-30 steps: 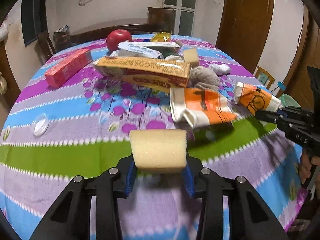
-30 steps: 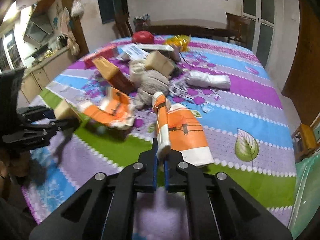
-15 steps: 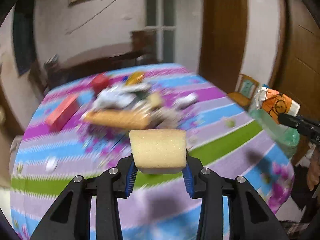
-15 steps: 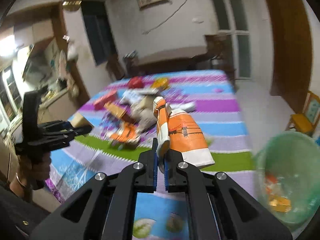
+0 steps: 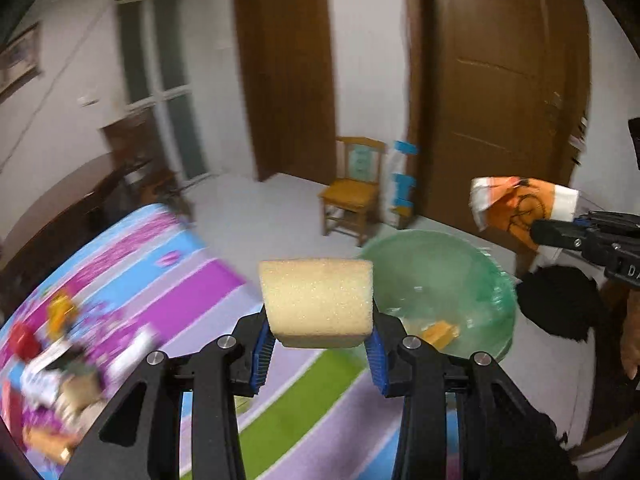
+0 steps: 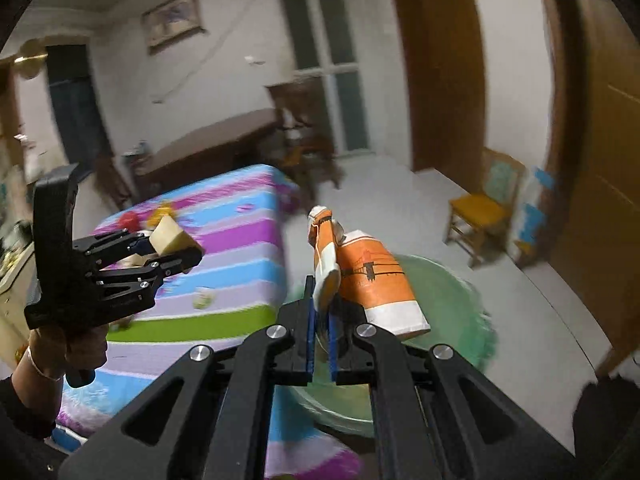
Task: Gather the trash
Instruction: 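Carry both items over the green basin and open both grippers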
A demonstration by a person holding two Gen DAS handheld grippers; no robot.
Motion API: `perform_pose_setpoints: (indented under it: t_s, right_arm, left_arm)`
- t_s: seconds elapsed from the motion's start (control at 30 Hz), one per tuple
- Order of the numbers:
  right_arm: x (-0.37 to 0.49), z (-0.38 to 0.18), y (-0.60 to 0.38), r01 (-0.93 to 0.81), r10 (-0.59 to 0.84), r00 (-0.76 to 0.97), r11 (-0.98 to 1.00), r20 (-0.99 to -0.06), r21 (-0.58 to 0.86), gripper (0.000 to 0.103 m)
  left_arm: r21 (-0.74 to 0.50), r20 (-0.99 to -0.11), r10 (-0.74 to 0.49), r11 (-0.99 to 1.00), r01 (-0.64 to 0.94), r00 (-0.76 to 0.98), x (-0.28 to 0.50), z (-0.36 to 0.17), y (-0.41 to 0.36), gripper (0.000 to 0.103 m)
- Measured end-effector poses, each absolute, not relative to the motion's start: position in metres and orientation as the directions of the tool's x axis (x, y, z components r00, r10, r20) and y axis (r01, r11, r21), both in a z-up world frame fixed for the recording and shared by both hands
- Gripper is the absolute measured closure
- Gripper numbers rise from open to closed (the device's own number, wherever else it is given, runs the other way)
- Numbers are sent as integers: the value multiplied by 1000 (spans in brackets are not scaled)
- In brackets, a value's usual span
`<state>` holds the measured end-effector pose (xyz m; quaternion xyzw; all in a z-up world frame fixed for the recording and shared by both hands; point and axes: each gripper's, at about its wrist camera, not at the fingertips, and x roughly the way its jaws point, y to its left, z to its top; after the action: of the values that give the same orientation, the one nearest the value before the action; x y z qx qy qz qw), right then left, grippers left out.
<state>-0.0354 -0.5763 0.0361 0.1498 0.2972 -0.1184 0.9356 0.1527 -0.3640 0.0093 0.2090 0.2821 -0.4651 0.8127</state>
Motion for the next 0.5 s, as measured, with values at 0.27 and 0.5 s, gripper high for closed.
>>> perform_pose_setpoints:
  t_s: [0.27, 0.5]
  right_arm:
    - [-41, -2, -619, 419, -154, 724, 873, -672, 251, 99]
    - [-44, -24, -627, 438, -143, 700, 859, -700, 263, 99]
  left_arm:
    - [86, -729, -616, 352, 932, 299, 135, -35, -464, 62]
    - [89, -749, -601, 327, 941, 279, 136, -64, -485, 62]
